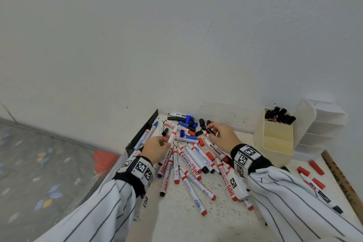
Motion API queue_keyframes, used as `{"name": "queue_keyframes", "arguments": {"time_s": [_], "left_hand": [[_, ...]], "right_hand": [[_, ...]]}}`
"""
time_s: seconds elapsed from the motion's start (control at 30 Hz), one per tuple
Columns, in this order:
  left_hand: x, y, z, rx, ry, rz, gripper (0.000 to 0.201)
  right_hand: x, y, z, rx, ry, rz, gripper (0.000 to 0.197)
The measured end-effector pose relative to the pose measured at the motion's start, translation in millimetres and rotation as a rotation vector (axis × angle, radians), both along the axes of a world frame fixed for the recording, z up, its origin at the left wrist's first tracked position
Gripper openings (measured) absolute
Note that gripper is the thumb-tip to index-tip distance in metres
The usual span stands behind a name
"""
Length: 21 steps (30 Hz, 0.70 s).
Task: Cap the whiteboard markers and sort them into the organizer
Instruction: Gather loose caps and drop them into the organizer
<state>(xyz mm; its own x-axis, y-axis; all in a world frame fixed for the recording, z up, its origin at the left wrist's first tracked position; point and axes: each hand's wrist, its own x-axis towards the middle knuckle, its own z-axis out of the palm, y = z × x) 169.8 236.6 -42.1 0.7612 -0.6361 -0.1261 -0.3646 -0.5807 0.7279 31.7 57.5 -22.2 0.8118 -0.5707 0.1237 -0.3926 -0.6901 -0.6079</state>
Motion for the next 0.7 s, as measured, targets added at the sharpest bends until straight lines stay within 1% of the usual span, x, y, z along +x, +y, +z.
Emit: {"name": "queue_keyframes", "arguments": {"time_s": [0.13,0.23,0.3,0.4,0.47,0.57,0.7], "left_hand": [[-12.1,-0.2,0.4,0.050,0.012,-0.087,0.027],[-20.4,1.0,-2.8,0.056,0.002,-0.152,0.028],[-25.3,1.8,-4.6,0.056,-0.001,-0.177,0.026],[-32.2,2.5,-4.9,0.057,-0.015,-0.228,0.024],[-36.6,3.1,-4.0,0.066,-0.052,-0.257,0.024],[-39.0,3.6,-5.6,0.051,-0.059,-0.251,0.025],[-41.6,2.1,-6.6,0.045,-0.076,-0.269,0.025]], "right_hand": [[-3.1,10.4,-1.0,0.083,-0.129,-0.038,0.024],[-4.2,20.7,-1.1,0.171,-0.200,-0.047,0.031],[-5.3,25.9,-1.7,0.178,-0.167,-0.011,0.034],[-9.0,30.7,-5.3,0.194,-0.146,0.049,0.025],[-11.8,33.2,-6.3,0.214,-0.136,0.068,0.023],[-14.8,33.0,-7.5,0.215,-0.090,0.083,0.025],[-18.7,32.3,-9.9,0.178,-0.021,0.119,0.021]]}}
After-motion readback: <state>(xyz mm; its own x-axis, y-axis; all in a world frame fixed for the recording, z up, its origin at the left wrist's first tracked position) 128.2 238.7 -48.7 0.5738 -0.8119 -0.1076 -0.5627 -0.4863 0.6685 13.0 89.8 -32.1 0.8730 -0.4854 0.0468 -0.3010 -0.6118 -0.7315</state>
